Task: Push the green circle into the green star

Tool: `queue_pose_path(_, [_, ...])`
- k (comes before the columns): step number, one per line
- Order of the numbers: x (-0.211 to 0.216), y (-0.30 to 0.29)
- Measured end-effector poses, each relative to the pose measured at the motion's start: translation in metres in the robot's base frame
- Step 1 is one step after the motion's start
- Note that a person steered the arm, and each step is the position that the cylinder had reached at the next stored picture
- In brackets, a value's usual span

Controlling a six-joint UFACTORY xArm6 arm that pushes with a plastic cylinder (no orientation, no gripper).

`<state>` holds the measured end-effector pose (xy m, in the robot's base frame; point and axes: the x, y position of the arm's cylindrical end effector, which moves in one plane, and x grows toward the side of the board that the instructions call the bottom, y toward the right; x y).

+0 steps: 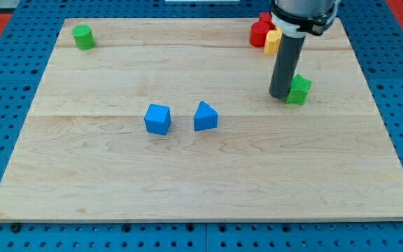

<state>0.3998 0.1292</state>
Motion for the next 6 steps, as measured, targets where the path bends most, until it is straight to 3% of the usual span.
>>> queue_pose_path(3, [-0.043,-0.274])
queue_pose_path(5, [-0.124,-0.372])
queue_pose_path(6, [-0.141,-0.383])
